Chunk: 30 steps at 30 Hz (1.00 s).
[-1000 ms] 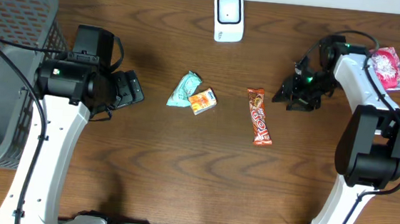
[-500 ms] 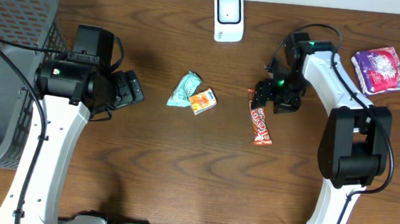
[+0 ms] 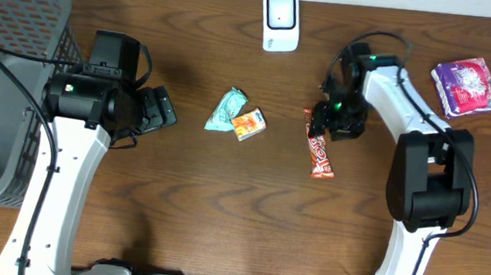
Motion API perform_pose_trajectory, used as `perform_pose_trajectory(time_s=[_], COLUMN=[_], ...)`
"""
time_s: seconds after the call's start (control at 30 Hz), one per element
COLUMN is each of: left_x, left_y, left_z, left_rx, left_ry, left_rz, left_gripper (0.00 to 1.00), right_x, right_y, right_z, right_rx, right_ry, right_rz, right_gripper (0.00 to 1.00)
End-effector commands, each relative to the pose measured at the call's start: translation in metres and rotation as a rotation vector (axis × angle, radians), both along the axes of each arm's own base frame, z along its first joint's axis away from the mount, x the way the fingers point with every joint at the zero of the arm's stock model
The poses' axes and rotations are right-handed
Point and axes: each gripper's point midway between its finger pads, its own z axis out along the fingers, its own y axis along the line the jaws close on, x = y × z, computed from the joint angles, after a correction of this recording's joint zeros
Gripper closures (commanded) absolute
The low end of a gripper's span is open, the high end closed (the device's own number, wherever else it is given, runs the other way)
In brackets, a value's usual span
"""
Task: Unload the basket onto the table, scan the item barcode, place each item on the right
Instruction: 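Carry the red snack bar right, then up toward the scanner, then hold the red snack bar under the white scanner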
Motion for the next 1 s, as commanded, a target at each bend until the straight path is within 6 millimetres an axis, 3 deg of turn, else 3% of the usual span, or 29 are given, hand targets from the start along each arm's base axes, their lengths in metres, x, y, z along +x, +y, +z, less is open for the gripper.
perform_pose_trajectory(time_s=[0.0, 0.23, 0.37, 0.53, 0.97], left_x=[-0.001, -0.001, -0.001, -0.001, -0.001], left_y=[0.004, 0.004, 0.004, 0.004, 0.004], left_z=[0.001, 0.001, 0.001, 0.001, 0.001], left_rx=[0.014, 0.014, 0.014, 0.014, 0.014], left_ry=[-0.002, -0.002, -0.002, -0.002, -0.002], left_rz=[0.003, 0.003, 0.003, 0.003, 0.003], left_gripper=[0.05, 0.05, 0.05, 0.05, 0.05], right_x=[-0.015, -0.028, -0.028, -0.026, -0.007], right_y=[0.002, 0.006, 0.001, 0.008, 0.018], right_z=[-0.017, -0.043, -0.048, -0.048, -0.034], right_rx=[-0.075, -0.182, -0.288, -0.313, -0.288], right_ry=[0.015, -0.009, -0.035, -0.059, -0.107], right_rz=[0.043, 0.067, 0.027, 0.009, -0.025], right_gripper=[0.45, 0.5, 0.76, 0.98, 0.99])
